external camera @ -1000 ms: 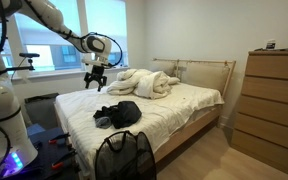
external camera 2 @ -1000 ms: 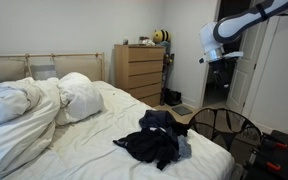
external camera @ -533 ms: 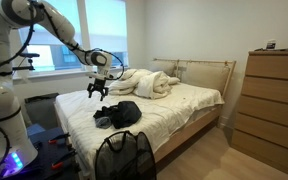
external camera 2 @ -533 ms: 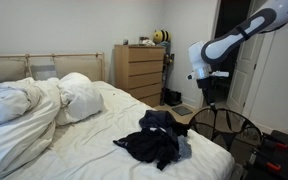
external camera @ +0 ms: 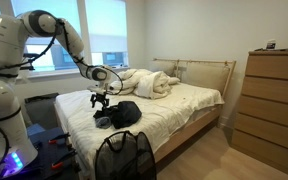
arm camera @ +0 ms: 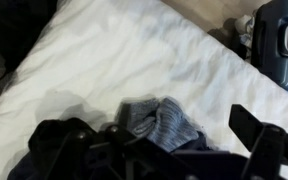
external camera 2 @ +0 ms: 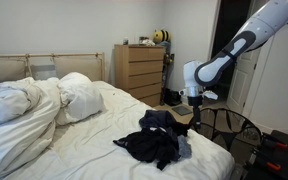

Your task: Put the black clothes in the black basket

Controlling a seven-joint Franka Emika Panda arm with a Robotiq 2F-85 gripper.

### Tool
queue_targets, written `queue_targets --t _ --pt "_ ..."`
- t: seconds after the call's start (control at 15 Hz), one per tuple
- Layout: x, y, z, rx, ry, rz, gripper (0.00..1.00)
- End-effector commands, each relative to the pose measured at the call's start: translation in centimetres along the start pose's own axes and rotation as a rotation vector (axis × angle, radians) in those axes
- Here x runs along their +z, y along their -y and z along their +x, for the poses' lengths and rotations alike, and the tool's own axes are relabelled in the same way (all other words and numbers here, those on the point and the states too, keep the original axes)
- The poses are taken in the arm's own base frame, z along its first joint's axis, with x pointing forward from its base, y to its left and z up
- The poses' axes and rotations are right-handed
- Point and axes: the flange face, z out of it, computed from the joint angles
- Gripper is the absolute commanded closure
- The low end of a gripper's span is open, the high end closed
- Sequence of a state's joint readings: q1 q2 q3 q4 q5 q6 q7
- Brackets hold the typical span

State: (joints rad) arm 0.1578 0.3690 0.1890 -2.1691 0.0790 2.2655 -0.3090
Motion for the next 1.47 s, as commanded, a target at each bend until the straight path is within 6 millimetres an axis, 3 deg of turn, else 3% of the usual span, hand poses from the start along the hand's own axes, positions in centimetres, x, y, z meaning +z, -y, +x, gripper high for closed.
queue_targets --t 0.0,0.4,1.0,1.07,1.13,1.4 --pt "3.2 0.6 1.5 0.052 -0.024 0.001 0.0" --pt "8.6 0.9 2.5 0.064 -0.055 -0.073 0.0" --pt "11.7 -1.2 4.3 0.12 -0.224 -0.255 0.0" --pt "11.9 -1.2 4.3 0.125 -0.219 -0.253 0.25" --pt "11.9 -1.2 4.4 0.127 -0.217 -0.252 0.26" --pt "11.4 -1.3 4.7 0.143 -0.221 -0.246 0.58"
